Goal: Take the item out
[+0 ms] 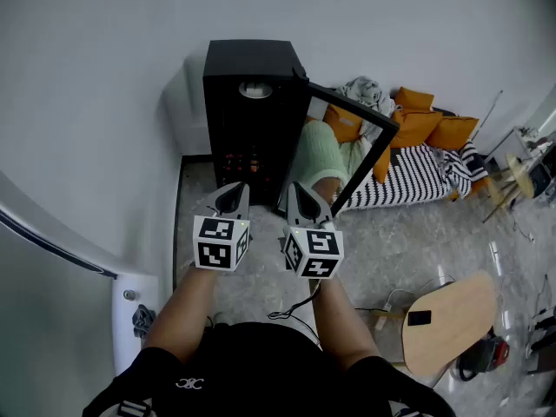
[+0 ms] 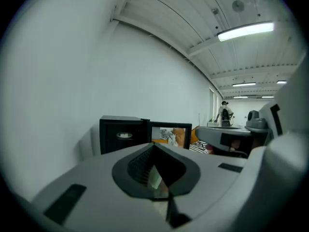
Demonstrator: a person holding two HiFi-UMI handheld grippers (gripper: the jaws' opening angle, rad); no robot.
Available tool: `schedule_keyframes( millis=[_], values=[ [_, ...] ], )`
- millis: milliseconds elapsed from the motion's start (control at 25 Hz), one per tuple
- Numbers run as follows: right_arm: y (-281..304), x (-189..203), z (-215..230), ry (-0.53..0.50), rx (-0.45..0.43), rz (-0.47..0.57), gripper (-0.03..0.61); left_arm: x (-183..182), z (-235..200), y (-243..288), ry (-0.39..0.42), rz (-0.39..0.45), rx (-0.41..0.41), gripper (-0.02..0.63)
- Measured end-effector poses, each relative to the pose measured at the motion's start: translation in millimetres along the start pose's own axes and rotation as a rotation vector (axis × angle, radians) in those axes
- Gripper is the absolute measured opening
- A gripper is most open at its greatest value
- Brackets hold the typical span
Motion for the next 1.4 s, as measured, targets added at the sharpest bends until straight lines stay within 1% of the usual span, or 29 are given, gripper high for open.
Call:
schedule_keyframes(
  millis=[280,400,760,960,1200,1400],
  values=[
    [11.5,3.8,-21.3,0.052,0.060,0.023,0.003,3.0,-32.6,-6.4,-0.010,-0.010,0.016,-0.002],
    [15.9,4.9,-29.5,0.060,0.084,0.020,0.003,4.1,-44.9,-8.8,0.011,-0.009,0.019,-0.002],
    [34.6,8.1,-65.5,0.014,0.127,-0.014,0.003,9.7,-84.0,-13.4,-0.006,-0.025,0.056,-0.002],
    [44.9,14.8,-79.4,0.036,0.157,-0.020,0.003,14.6,-104.4,-14.9,-0.007,-0.028,0.078,-0.002],
    [56.4,13.5,-92.1,0.033,0.162,-0.030,0.003,14.0,-121.3,-16.8,-0.021,-0.036,0.084,-0.002],
    [76.5,14.2,-94.6,0.025,0.148,-0.025,0.003,13.3,-136.1,-7.2,-0.021,-0.031,0.075,-0.002]
  ],
)
Point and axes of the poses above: the fingertips, and each gripper's own axes: y forward along the fingers, z to its right, x out of its underside, the point moved 7 cm from there along -y, backward along the fingers
